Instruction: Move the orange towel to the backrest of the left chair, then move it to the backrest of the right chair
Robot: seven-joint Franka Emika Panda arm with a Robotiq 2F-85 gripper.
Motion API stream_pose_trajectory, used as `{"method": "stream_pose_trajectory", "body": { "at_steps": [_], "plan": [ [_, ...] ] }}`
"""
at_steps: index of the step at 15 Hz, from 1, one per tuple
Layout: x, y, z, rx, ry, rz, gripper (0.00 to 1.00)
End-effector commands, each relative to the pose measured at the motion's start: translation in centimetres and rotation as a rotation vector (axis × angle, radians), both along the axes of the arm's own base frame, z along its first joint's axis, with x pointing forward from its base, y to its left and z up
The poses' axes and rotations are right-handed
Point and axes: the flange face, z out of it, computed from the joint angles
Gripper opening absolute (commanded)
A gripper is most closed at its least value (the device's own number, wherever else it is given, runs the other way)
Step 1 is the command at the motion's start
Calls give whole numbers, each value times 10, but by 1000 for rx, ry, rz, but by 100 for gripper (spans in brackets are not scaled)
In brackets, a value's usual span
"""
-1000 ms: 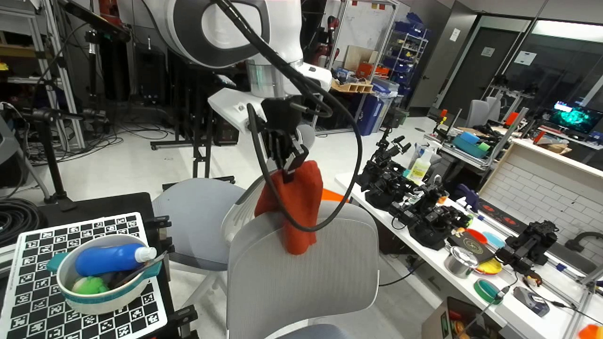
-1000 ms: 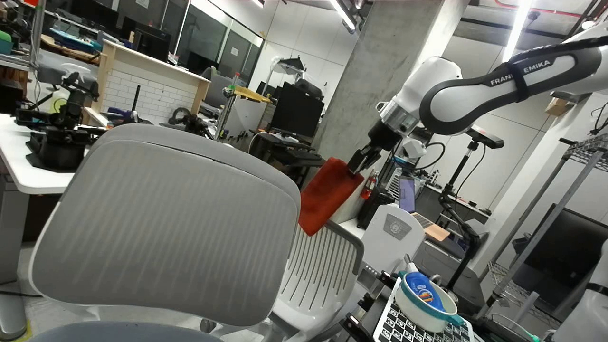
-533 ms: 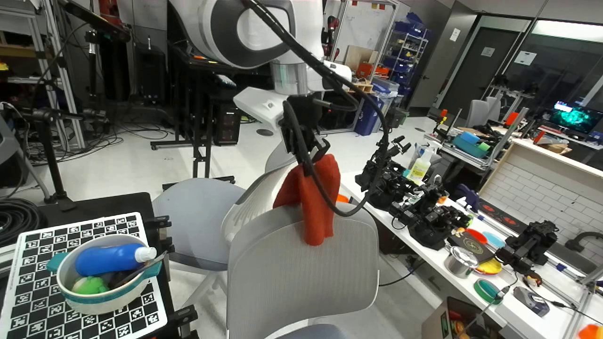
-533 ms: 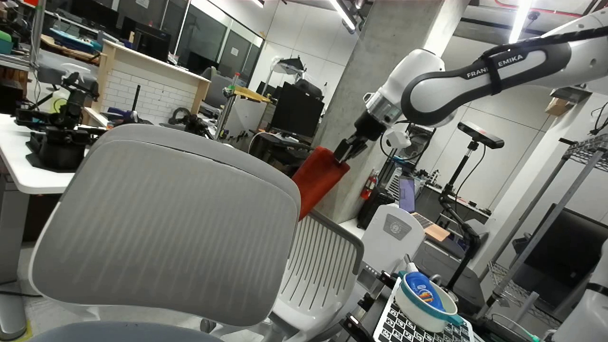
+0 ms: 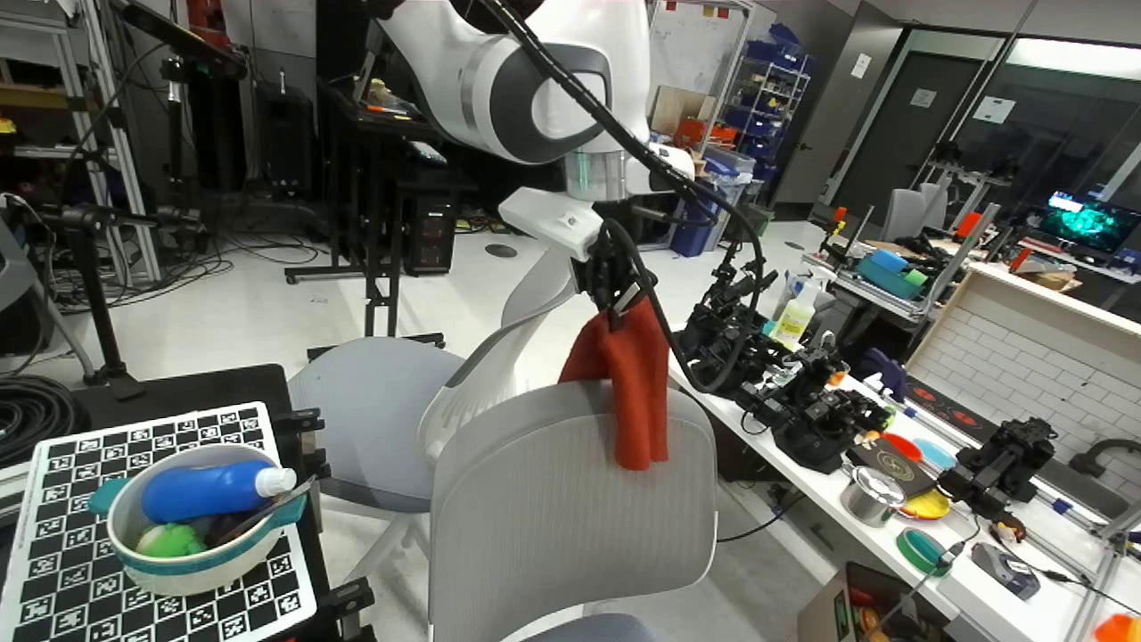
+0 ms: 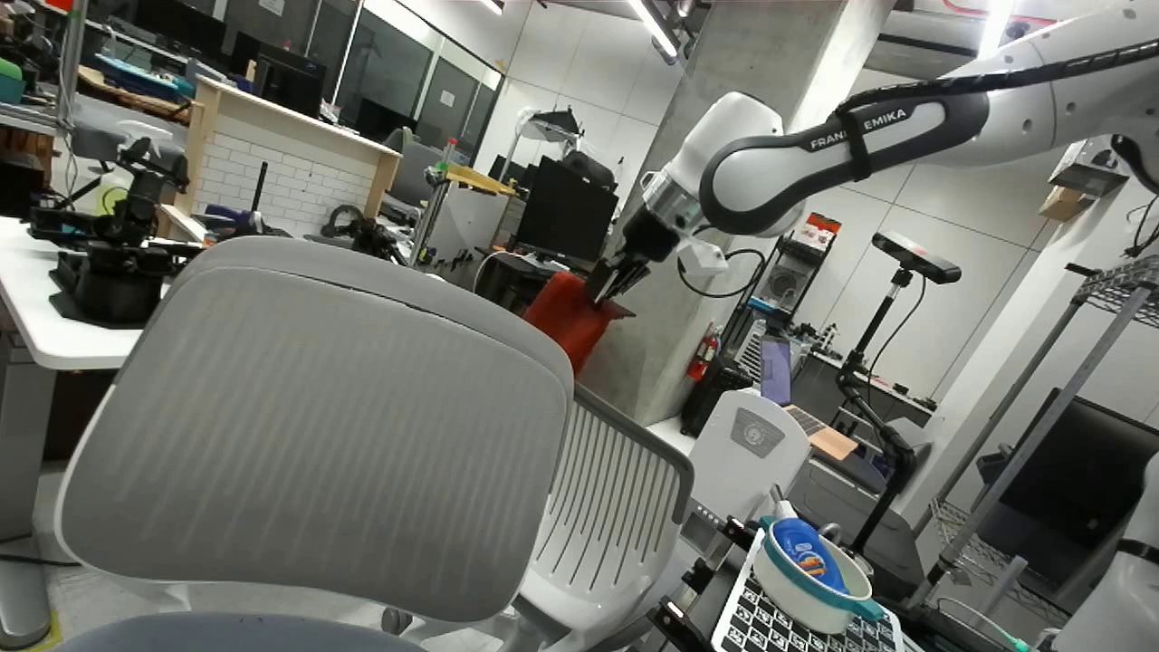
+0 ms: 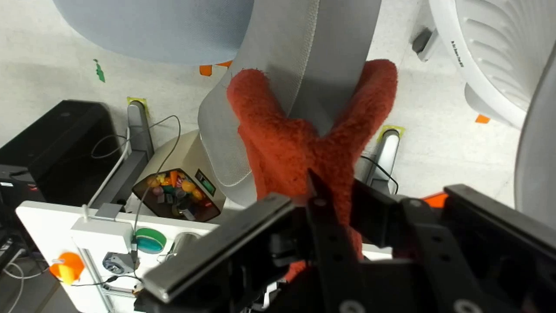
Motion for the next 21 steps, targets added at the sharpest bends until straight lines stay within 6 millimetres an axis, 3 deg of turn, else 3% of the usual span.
{"method": "stream_pose_trajectory", "body": {
  "at_steps": [1, 4, 8, 11, 14, 20, 21],
  "plan": [
    [17, 8, 0, 8, 12, -1, 3],
    [12, 17, 1, -4, 28, -34, 3],
    [-18, 43, -2, -44, 82, -106, 3],
    [-29, 56, -5, -63, 107, -149, 3],
    [-30, 48, -6, -57, 131, -204, 3],
    [-18, 4, 0, -55, 125, -286, 3],
    [-18, 1, 0, -53, 124, -292, 20]
  ]
}}
